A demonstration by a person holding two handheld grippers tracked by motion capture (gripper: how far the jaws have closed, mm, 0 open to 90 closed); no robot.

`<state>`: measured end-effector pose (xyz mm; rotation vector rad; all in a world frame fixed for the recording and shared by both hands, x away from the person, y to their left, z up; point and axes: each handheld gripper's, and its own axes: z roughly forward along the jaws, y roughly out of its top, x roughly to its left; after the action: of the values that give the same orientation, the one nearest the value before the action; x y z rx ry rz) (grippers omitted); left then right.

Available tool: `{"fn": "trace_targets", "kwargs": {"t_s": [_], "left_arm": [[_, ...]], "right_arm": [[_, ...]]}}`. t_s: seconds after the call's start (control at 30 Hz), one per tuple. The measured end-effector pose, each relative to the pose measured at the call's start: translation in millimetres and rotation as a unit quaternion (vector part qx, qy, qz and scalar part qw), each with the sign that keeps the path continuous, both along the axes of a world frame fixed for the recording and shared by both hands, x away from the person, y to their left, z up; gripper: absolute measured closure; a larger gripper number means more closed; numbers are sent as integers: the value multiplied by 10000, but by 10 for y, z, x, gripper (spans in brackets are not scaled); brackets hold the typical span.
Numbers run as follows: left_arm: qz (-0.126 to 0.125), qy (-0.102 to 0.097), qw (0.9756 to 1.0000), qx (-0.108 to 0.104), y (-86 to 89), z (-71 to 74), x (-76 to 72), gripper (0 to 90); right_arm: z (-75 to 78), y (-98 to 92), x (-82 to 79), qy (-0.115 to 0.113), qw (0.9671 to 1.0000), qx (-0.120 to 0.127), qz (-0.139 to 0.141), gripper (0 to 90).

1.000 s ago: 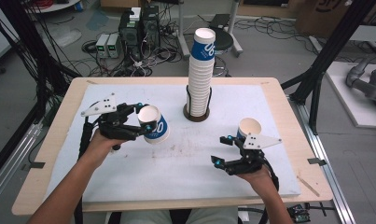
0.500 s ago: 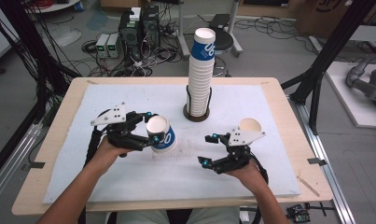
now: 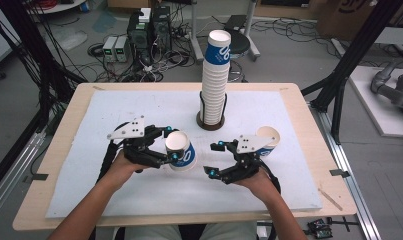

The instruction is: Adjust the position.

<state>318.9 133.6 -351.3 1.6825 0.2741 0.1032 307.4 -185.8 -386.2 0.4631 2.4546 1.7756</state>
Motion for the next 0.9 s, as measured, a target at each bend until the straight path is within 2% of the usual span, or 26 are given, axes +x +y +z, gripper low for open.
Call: {"fn": "trace_targets", "kwargs": {"t_s": [0.23,0.47,0.5,0.53,0.9], "left_arm": [[-182,23,9998,-3,-82,-2,-14,302],[-278,42,9996,-30,-132,-4,-29,303],[-298,32,9995,-36,-140,-4,-30,304],[-314,28,9995,-33,-146,-3,-31,304],[-436,25,9990,-67,-199,-4,-34,304]], "right_arm": [[-7,88,19,-38,9999,-9,144,199],[-5,166,23,4,9995,-41,306,199],[-7,169,31,-55,9995,-45,309,200],[-6,176,26,0,9995,-30,322,199],[-12,239,34,-45,9989,26,470,189]]}}
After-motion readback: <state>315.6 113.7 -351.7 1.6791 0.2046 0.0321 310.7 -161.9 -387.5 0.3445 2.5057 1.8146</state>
